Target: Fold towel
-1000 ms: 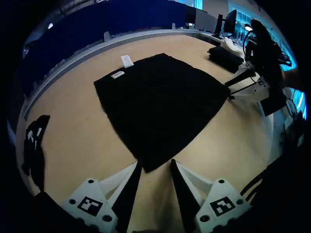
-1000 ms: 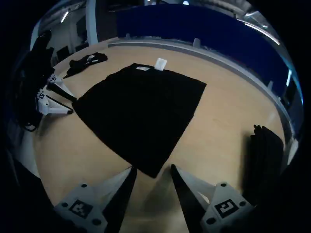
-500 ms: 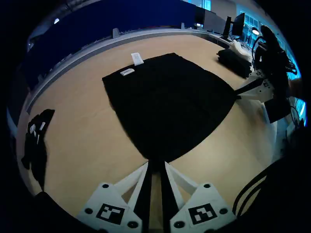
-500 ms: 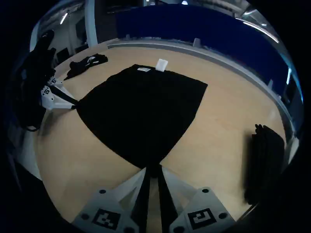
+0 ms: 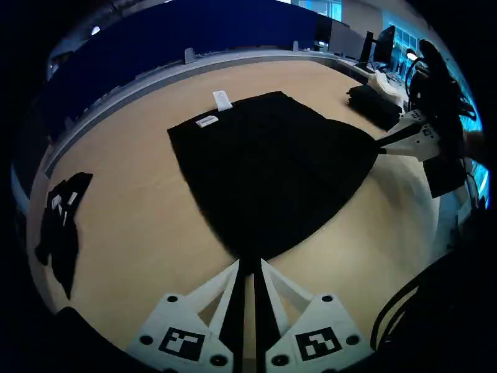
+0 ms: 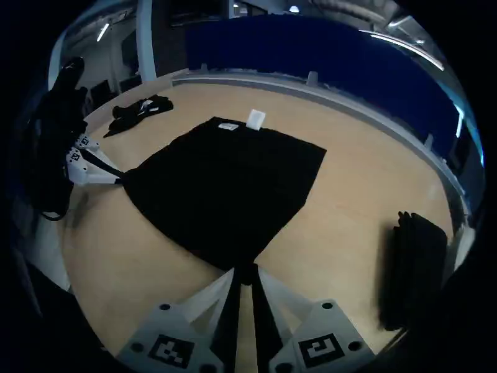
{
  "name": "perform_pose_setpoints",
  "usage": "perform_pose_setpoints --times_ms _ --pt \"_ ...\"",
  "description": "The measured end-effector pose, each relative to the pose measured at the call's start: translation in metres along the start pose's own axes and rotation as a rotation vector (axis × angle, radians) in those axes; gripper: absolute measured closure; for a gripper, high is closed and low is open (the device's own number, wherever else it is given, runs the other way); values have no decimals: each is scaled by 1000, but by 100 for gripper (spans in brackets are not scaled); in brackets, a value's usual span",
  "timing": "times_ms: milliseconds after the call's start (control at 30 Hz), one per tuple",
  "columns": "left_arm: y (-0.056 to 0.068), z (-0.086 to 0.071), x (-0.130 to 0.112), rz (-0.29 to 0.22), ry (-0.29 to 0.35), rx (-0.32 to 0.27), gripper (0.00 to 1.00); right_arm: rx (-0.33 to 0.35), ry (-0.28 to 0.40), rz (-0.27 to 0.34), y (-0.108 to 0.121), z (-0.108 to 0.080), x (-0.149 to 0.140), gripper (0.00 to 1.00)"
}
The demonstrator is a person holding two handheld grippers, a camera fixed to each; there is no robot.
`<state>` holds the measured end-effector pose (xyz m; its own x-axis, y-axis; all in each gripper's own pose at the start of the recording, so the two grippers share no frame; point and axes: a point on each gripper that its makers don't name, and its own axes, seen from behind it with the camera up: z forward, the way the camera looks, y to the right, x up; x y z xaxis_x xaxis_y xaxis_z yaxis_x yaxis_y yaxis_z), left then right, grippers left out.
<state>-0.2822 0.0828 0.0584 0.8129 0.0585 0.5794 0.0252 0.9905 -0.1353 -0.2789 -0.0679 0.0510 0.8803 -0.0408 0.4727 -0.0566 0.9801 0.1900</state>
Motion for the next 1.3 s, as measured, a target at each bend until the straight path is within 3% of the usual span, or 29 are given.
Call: perform_pose_setpoints --times_ms 500,833,1000,1300 --pt "0 -61 29 -23 14 17 91 19 63 -24 -12 -51 55 89" --pt "10 -96 51 -44 44 12 91 16 76 -14 -17 -87 70 89" --pt "17 -108 54 -43 48 3 92 27 74 7 -18 -97 70 89" --pt "21 -111 59 -62 54 1 91 26 65 6 -13 -99 67 89"
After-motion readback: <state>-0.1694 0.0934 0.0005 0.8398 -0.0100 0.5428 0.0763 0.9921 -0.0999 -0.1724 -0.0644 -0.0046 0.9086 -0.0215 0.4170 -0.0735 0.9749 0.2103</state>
